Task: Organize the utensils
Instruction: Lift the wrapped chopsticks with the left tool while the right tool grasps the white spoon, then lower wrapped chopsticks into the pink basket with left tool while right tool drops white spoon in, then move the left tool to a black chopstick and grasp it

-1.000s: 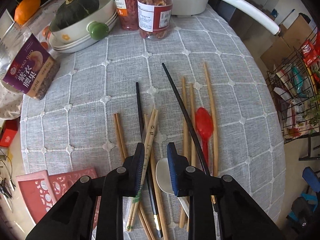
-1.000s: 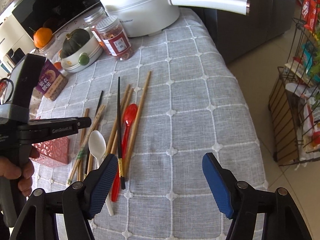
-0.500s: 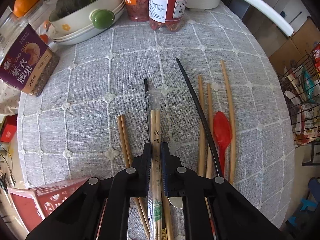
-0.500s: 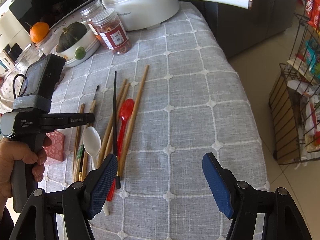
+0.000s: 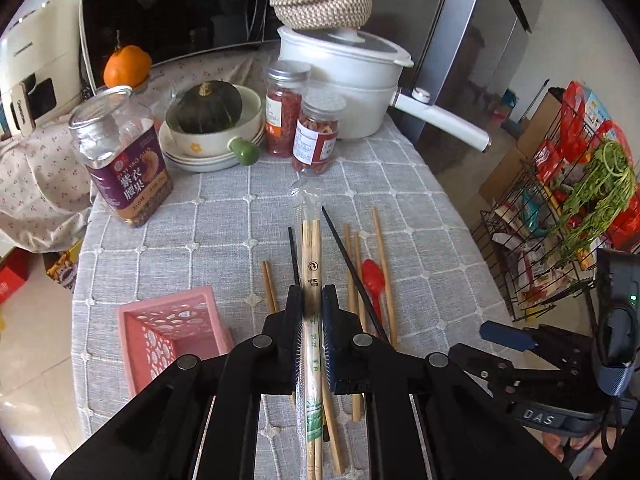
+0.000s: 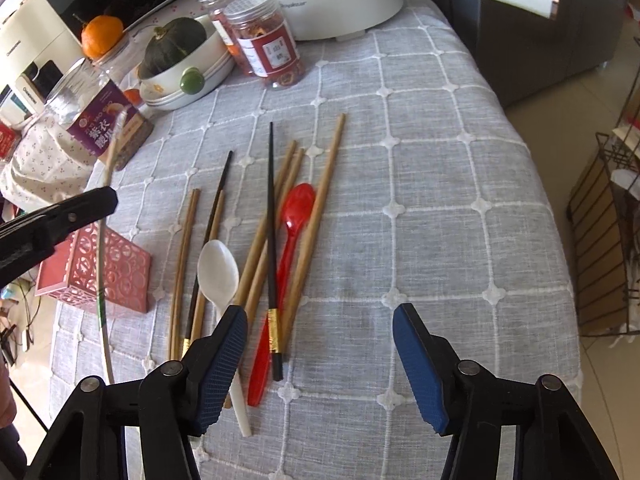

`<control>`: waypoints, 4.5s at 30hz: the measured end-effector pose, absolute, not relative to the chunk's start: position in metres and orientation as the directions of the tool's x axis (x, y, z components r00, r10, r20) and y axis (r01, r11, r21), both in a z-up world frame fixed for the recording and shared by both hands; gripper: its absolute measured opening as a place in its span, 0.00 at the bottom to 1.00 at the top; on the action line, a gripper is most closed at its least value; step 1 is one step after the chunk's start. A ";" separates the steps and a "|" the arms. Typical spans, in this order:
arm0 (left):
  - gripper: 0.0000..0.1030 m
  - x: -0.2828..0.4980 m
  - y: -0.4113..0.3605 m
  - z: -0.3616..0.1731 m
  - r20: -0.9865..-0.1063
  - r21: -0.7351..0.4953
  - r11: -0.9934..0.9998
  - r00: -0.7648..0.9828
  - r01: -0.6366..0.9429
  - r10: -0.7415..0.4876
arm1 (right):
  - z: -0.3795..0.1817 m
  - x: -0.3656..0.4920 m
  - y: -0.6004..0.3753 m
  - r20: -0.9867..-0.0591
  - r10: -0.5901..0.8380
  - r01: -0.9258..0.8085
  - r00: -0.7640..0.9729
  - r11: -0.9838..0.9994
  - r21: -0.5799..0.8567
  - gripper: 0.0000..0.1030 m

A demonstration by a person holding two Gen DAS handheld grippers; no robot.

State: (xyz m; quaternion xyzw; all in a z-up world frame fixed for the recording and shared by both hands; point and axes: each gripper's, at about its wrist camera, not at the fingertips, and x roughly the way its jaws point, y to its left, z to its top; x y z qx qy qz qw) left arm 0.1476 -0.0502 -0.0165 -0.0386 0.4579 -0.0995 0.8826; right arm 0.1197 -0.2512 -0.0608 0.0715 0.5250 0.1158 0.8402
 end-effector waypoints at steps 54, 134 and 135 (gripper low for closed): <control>0.10 0.097 0.049 0.032 -0.231 -0.222 0.973 0.973 -0.065 0.012 | -0.072 0.156 -0.156 -0.833 0.327 -0.332 0.447 0.925 0.185 0.37; 0.74 0.076 0.006 -0.013 -0.795 -0.137 0.989 0.590 0.055 -0.143 | 0.007 0.081 -0.218 -0.648 0.284 -0.141 0.706 0.954 0.265 0.78; 0.74 0.076 -0.002 -0.013 -0.796 -0.133 0.989 0.588 0.066 -0.146 | 0.005 0.080 -0.224 -0.658 0.278 -0.134 0.700 0.956 0.261 0.78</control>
